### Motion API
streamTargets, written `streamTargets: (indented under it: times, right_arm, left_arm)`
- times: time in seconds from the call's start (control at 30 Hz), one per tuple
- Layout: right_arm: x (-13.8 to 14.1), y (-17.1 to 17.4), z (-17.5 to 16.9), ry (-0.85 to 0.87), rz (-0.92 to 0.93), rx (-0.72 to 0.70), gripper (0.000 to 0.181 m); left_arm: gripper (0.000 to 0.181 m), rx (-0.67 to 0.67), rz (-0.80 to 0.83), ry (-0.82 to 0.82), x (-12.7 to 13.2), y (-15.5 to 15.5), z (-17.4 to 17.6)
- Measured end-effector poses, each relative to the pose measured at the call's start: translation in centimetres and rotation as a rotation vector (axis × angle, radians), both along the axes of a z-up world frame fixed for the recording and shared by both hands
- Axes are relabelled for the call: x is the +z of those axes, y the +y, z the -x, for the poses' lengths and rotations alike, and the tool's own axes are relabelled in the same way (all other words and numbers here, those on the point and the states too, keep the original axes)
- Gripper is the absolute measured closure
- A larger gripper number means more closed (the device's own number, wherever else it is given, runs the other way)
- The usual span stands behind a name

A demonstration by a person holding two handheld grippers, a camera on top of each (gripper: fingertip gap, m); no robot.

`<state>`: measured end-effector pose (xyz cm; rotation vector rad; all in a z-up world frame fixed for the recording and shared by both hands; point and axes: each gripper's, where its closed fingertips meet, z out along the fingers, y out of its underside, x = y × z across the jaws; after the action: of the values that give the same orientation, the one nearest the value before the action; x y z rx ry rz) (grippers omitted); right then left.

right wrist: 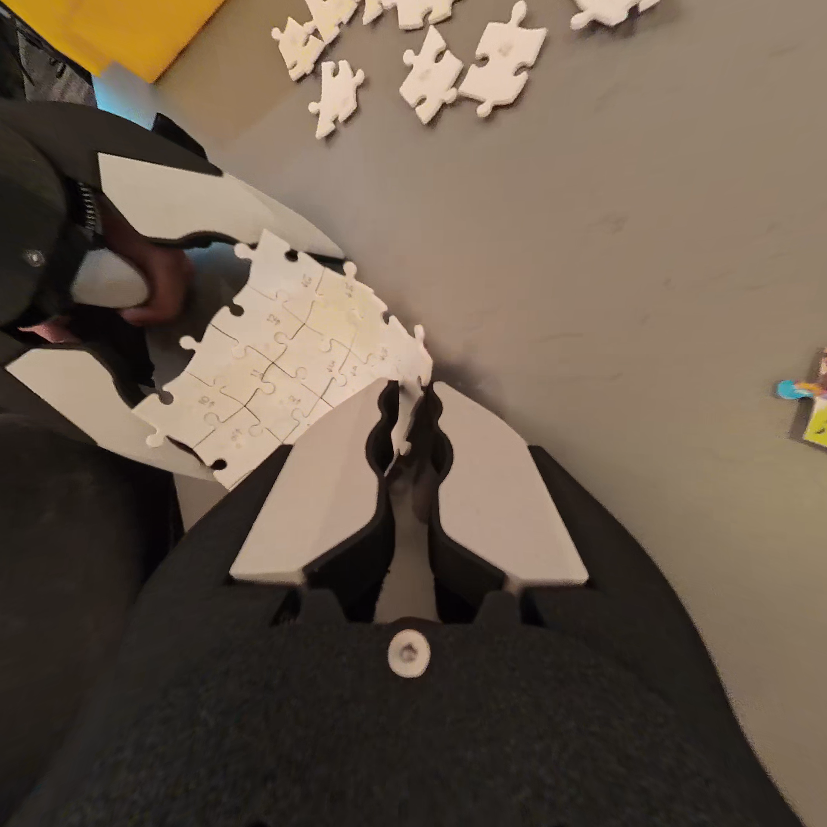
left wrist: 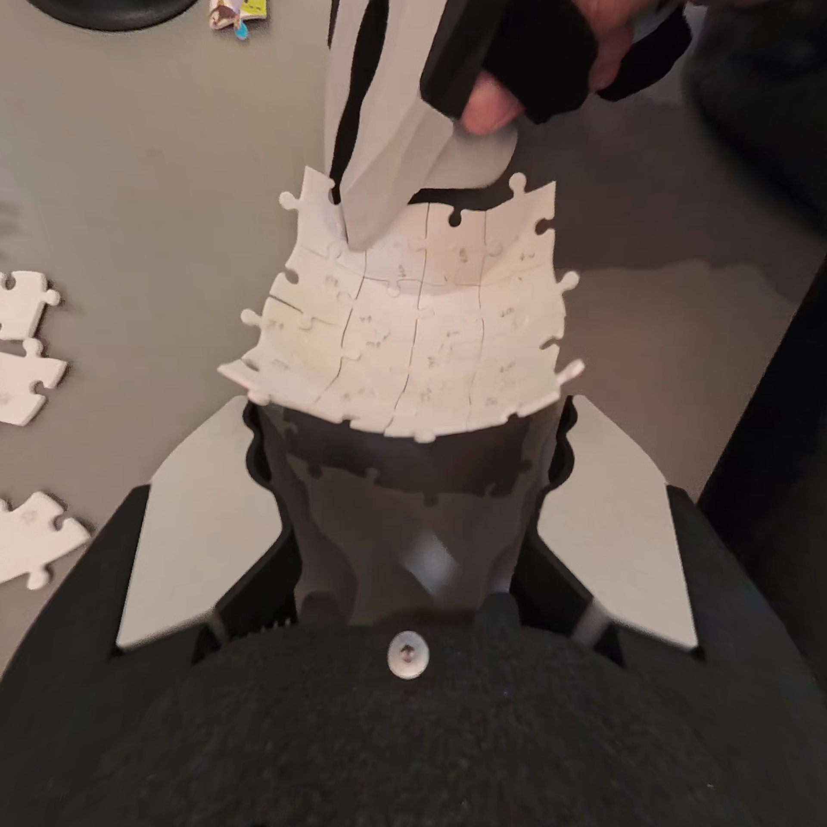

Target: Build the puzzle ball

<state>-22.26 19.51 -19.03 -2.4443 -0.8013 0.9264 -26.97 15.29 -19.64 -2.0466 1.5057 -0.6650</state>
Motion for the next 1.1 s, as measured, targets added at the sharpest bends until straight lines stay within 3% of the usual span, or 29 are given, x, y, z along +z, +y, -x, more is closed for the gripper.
streamTargets:
  times: [0.5,0.73,1.1]
  right_arm:
    - [0.3,-1.0,1.1,0.031,-0.027,0.03,0.162]
    - [0.9,-0.5,-0.7,-0.034,-0.082,0.034,0.152]
    - [2.7,-1.5,-2.7,-0.125,-0.257,0.108,0.16]
  left_arm:
    - [0.07,0.018,-0.044,-0.086,2.1,0.3,-0.8]
    - [0.084,0.004,-0.035,-0.098,2.2,0.2,-0.8]
    - [0.084,0.016,-0.012,-0.084,1.8,0.4,-0.7]
